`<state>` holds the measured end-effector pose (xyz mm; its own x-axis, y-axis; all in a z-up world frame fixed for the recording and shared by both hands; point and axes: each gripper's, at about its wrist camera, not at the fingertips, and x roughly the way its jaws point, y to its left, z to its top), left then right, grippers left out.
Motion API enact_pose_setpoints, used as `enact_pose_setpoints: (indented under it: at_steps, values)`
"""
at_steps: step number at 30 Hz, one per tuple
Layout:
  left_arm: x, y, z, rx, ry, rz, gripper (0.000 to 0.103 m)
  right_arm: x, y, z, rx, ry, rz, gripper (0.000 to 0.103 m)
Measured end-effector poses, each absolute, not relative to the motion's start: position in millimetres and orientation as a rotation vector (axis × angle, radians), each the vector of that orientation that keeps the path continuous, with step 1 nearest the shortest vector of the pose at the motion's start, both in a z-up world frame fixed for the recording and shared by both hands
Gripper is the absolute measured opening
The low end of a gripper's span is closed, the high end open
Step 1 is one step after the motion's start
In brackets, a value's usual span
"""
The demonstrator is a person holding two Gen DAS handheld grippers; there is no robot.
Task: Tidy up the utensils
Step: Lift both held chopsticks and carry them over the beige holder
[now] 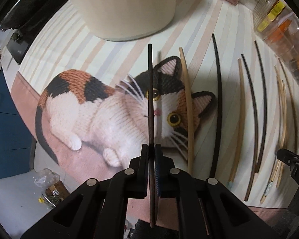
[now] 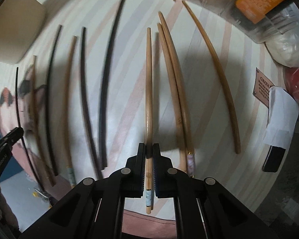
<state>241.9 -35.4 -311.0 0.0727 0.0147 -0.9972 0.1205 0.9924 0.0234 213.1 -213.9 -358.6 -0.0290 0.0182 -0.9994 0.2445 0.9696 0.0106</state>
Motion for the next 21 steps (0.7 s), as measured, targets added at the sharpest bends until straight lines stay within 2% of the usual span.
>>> enact_pose_setpoints:
  at_steps: [12,21]
  values:
    - [215,0,-242,-0.002,1.326,-0.075,0.003,199,-224,-269,0.313,1.378,-0.084,0.007]
    - [227,31,-144,-0.112,1.097,-0.064,0.003,231,-186,-185,0.355,1.151,0.068,0.007]
